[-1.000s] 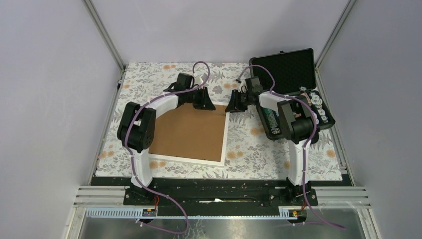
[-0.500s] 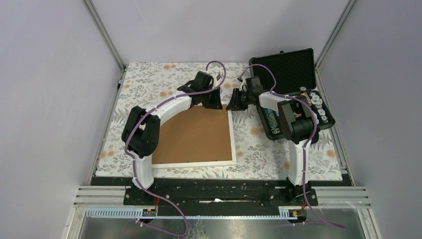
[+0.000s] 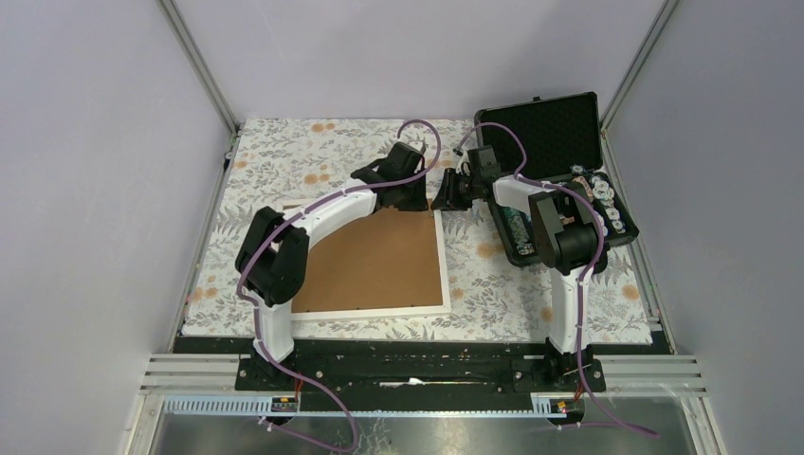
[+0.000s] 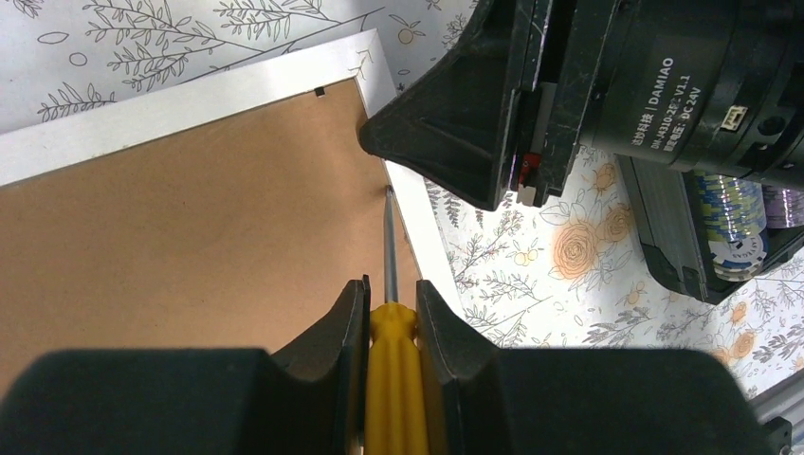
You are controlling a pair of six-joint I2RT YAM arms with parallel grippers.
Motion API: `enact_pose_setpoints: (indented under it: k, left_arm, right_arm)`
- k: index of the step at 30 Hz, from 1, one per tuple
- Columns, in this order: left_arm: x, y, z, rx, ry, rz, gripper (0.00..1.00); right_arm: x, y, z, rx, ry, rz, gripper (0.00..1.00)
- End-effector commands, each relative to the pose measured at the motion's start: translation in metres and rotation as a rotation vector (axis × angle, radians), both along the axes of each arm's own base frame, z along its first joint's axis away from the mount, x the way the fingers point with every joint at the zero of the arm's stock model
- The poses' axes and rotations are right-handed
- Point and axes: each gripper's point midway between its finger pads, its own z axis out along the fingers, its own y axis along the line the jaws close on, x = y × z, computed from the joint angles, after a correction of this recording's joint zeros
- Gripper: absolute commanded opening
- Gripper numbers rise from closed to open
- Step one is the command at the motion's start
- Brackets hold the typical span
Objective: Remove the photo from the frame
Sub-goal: Release the photo frame item from the photo frame.
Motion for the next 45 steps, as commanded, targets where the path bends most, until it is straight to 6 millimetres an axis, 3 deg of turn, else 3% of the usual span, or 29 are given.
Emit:
enact_pose_setpoints:
  k: [1,15,27,45]
  left_arm:
    - [-0.030,-0.103,0.049,-0.311,-0.020,-0.192,0.00]
    - [-0.036,-0.140,0.028,-0.282,-0.012,-0.209,0.00]
    - [-0.025,-0.147,-0.003,-0.178,-0.032,-0.187,0.00]
    - [-0.020,-0.170,-0.014,-0.144,-0.075,-0.232,0.00]
  right_arm:
    - [-0.075,0.031,-0.074,-0.093,0.200,0.106,0.00]
    - [-0.078,0.035,-0.073,-0.089,0.205,0.105,0.00]
    - [-0.079,0.036,-0.074,-0.091,0.208,0.099,0.00]
    - [-0.081,0.038,-0.075,-0.089,0.212,0.094,0.00]
